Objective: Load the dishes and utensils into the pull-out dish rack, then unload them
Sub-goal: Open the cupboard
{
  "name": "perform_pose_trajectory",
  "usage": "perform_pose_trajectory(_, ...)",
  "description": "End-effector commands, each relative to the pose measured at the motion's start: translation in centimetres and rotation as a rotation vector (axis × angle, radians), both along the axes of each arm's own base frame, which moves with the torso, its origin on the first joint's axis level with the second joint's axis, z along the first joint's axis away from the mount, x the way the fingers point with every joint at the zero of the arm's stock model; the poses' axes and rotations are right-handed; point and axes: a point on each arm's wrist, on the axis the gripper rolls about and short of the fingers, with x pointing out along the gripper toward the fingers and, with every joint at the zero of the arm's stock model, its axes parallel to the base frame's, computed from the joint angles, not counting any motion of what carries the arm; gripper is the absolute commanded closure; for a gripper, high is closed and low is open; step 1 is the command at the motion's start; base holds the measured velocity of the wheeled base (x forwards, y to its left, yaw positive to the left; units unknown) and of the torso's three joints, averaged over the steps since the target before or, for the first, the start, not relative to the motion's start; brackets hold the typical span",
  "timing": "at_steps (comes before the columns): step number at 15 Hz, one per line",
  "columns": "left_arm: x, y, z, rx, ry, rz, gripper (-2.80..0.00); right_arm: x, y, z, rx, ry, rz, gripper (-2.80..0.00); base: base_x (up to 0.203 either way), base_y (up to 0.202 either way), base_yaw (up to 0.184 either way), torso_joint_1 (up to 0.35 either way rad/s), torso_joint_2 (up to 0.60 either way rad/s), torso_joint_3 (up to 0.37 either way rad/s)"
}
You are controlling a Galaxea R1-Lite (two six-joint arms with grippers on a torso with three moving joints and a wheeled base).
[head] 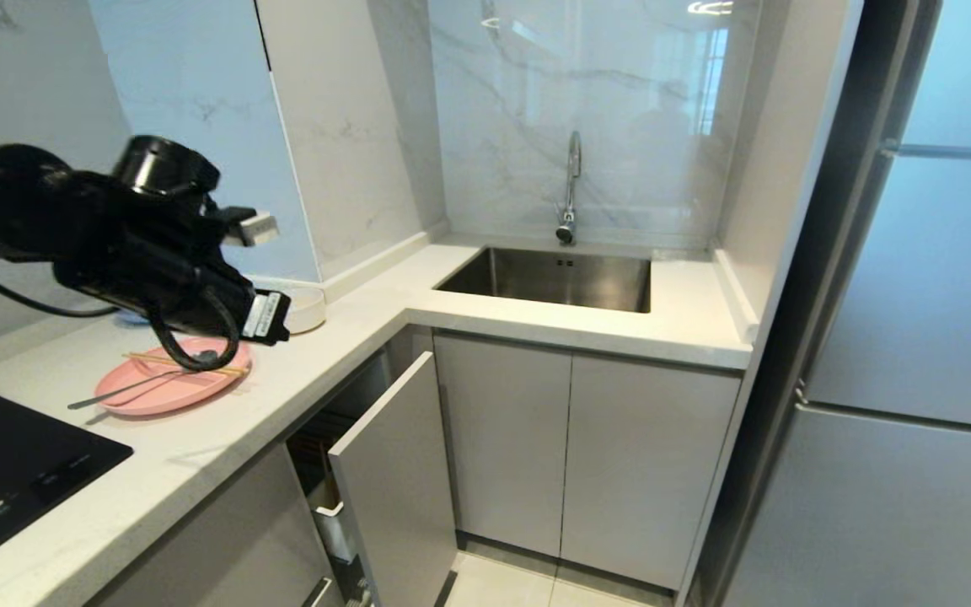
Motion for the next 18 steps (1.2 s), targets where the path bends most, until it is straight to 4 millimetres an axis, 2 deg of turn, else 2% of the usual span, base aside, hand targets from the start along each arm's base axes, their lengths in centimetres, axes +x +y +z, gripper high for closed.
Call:
perform_pose_trajectory(1, 2.6, -0.9, -4.0, 0.019, 0.144, -0.015, 0.0, 0.0, 0.0, 0.0, 0.0, 0.002, 0.0, 0.0, 0.0, 0.0, 0.0, 0.0, 0.0, 0.0)
perform_pose_trajectory(3, 3.8, -1.4, -5.8, 0.026, 0.194, -0.021, 0.0, 0.0, 0.0, 0.0, 0.0, 0.002, 0.0, 0.0, 0.0, 0.0, 0.0, 0.0, 0.0, 0.0)
perform_pose_trajectory(5, 5.9, -2.1, -8.1, 0.032, 0.224, -0.028, 0.0, 0.0, 0.0, 0.0, 0.0, 0.003, 0.0, 0.0, 0.0, 0.0, 0.0, 0.0, 0.0, 0.0)
perform_pose_trajectory(9, 10.0, -3.6, -11.9, 0.084, 0.135, -0.004, 0.0, 0.0, 0.0, -0.1, 0.0, 0.004, 0.0, 0.0, 0.0, 0.0, 0.0, 0.0, 0.0, 0.0)
perform_pose_trajectory(15, 13.4, -4.8, -15.8, 0.076, 0.116, 0.011, 0.0, 0.0, 0.0, 0.0, 0.0, 0.002, 0.0, 0.0, 0.0, 0.0, 0.0, 0.0, 0.0, 0.0)
perform_pose_trajectory(18, 14.1, -4.7, -17.0, 0.102, 0.108, 0.035, 0.0, 0.0, 0.0, -0.1, 0.0, 0.004, 0.0, 0.0, 0.0, 0.0, 0.0, 0.0, 0.0, 0.0)
